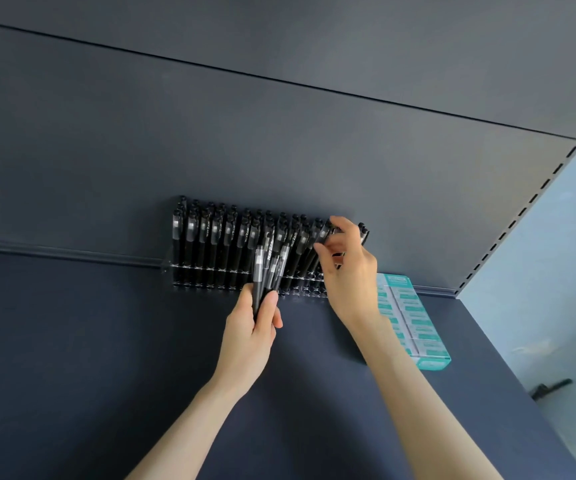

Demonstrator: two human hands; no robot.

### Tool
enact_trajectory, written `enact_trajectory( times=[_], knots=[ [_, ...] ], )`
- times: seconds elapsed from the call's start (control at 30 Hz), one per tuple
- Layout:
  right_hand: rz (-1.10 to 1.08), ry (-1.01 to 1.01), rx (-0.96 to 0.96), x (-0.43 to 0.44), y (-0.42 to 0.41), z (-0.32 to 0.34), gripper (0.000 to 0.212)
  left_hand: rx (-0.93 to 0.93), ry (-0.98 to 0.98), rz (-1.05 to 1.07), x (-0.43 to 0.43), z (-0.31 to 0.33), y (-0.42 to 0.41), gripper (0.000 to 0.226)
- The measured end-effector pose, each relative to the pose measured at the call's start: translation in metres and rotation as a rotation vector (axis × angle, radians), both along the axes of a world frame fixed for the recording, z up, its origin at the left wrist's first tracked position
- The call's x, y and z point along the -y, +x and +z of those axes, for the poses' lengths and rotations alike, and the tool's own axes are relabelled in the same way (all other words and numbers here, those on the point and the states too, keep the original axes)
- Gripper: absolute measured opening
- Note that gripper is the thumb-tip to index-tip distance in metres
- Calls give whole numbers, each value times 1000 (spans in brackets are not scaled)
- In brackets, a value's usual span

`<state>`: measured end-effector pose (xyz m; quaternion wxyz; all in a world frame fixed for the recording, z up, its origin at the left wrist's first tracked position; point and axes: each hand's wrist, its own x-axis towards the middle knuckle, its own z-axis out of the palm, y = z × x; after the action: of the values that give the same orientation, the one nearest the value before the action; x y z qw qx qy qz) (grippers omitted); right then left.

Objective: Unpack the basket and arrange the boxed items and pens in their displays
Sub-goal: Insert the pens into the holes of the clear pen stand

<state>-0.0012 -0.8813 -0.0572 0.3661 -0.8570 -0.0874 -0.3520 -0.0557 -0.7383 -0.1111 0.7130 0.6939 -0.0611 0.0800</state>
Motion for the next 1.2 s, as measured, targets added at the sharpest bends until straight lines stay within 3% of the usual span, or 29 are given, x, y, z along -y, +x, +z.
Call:
enact_trajectory(
  times=[0.37,0.53,0.63,0.73,0.8,1.0,1.2],
  knots=[
    [20,-174,-110,5,7,7,27,-17,-8,19,-4,0,2,14],
    [-1,-138,-134,6,-3,-1,34,-19,-45,4,-5,2,1,13],
    [26,99,-95,6,-21,-6,31,-24,-64,-58,-6,4,-1,14],
    [278,436,-257,2,-39,-9,20,-15,-42,-181,-2,5,-5,11],
    [387,554,-336,2,-45,-12,20,-35,-21,-255,1,6,-7,14],
    [355,786,-322,15,-48,-16,15,-110,-26,-300,4,4,-9,10],
    [383,752,-311,11,-52,-16,28,-181,-53,-183,5,2,-7,13]
  ],
)
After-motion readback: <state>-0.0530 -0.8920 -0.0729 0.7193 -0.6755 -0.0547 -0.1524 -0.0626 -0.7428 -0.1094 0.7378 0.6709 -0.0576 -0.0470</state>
